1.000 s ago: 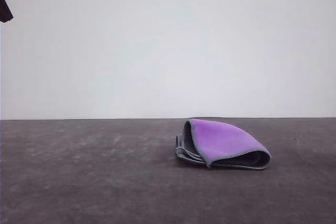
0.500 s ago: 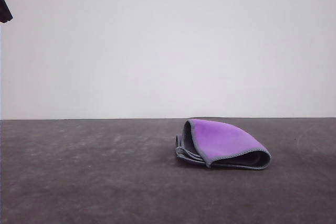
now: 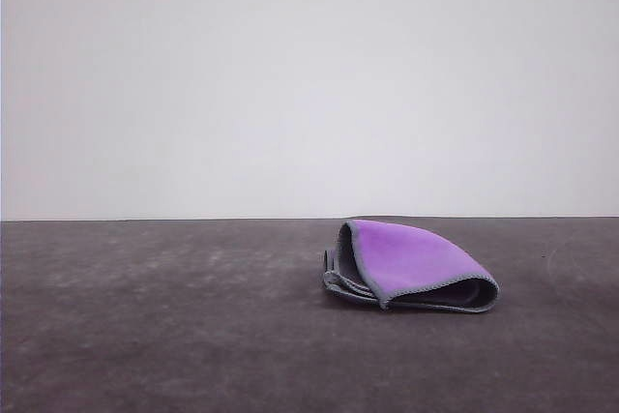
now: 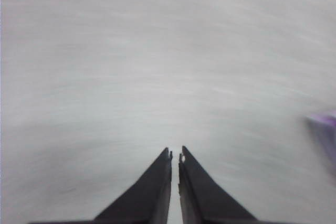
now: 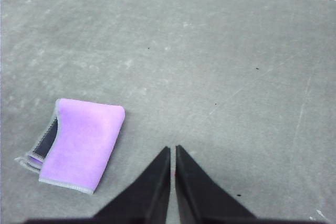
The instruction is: Fold clothes
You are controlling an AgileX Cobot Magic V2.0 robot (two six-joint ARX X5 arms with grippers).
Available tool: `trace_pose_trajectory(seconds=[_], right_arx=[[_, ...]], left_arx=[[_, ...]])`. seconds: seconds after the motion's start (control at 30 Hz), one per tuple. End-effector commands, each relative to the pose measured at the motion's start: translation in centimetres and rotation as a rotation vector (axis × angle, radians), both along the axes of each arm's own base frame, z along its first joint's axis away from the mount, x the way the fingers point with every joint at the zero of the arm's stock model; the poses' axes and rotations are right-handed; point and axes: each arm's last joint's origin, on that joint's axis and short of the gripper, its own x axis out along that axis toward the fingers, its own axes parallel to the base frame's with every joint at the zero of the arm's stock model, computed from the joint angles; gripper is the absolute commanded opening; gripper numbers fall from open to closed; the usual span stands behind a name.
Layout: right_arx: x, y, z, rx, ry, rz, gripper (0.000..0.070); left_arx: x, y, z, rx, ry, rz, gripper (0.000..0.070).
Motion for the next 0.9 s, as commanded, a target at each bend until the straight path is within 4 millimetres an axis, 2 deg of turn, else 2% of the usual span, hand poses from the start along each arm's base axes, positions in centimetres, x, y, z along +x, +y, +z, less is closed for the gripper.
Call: trace_pose_trajectory(seconds=[0.0, 0.2, 0.33, 0.5, 0.87], right_arx=[[0.1, 0.0, 0.2, 0.012, -0.01, -0.006, 0.001], [0.1, 0.0, 0.2, 0.012, -0.01, -0.006, 0.001], [0.1, 0.0, 0.2, 0.012, -0.01, -0.006, 0.001], [0.1, 0.0, 0.2, 0.012, -0.01, -0.006, 0.001], [0.1, 0.0, 0.3, 0.012, -0.014, -0.006, 0.001]], left_arx=[[-0.8, 0.0, -2.6, -0.02, -0.027, 0.023, 0.0012], [-3.3, 0.0, -10.0, -0.058, -0.155, 0.04, 0.0012], [-4.5, 0.0, -12.8, -0.076, -0.203, 0.048, 0.0012], [-5.4, 0.1, -13.9, -0.075, -0.24, 0.051, 0.0012], [-5.9, 0.3, -13.7, -0.013, -0.286, 0.107, 0.0012]])
